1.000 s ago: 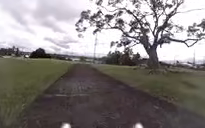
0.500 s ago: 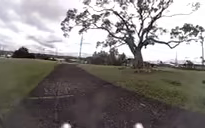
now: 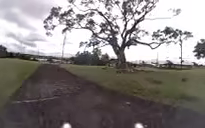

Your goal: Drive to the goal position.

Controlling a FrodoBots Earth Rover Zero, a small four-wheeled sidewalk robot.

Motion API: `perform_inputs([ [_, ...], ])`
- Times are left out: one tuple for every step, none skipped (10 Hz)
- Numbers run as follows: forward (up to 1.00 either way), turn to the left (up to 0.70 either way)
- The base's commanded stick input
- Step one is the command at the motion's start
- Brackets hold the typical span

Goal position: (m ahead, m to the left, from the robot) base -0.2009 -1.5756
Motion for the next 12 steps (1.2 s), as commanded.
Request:
perform_inputs([
  [0.0, -0.7],
  [0.0, -0.7],
  [0.0, -0.7],
  [0.0, -0.7],
  [0.0, -0.7],
  [0.0, -0.7],
  [0.0, -0.7],
  [0.0, -0.7],
  [0.0, -0.7],
  [0.0, -0.7],
  [0.0, -0.7],
  [0.0, -0.7],
])
